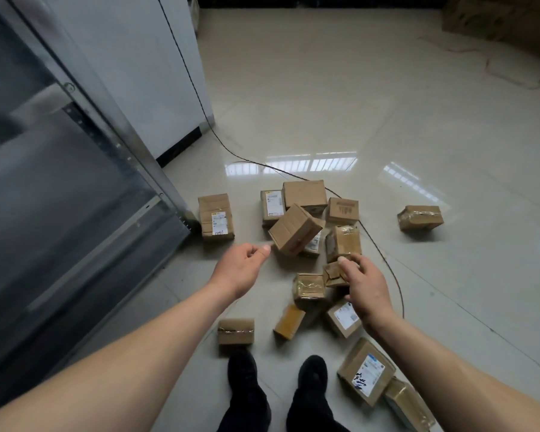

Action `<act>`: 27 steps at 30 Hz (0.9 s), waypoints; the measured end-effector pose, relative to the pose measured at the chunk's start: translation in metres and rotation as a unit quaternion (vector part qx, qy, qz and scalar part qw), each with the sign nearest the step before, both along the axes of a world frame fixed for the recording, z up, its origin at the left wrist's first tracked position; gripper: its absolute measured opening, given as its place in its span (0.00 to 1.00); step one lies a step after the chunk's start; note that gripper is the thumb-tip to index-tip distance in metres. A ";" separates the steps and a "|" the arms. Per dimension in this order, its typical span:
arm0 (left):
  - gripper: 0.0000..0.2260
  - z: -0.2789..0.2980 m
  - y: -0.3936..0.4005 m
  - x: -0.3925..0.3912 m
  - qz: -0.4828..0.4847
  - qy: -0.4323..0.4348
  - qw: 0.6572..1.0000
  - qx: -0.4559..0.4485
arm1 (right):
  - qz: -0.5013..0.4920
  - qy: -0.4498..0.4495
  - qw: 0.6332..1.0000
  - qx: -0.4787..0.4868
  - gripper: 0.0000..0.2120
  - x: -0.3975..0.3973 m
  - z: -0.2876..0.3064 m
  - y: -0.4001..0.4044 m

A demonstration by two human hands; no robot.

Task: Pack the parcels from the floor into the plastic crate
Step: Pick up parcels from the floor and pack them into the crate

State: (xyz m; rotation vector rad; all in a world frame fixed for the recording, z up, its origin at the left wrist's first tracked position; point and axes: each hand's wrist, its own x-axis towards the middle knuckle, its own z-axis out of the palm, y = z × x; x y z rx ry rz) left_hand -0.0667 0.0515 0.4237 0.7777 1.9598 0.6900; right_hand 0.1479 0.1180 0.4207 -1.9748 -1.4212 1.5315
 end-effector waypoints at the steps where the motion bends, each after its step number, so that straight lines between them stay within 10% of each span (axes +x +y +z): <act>1: 0.16 -0.008 0.004 -0.002 0.004 0.002 1.000 -0.002 | 0.004 0.000 1.000 -0.004 0.45 -0.002 -0.010 0.006; 9: 0.15 -0.100 0.050 -0.006 0.036 0.003 0.998 -0.042 | 0.080 -0.019 0.996 -0.023 0.29 -0.022 -0.108 0.077; 27: 0.13 -0.414 0.210 0.012 0.053 -0.097 0.992 -0.054 | 0.177 -0.072 0.981 0.042 0.26 -0.034 -0.434 0.240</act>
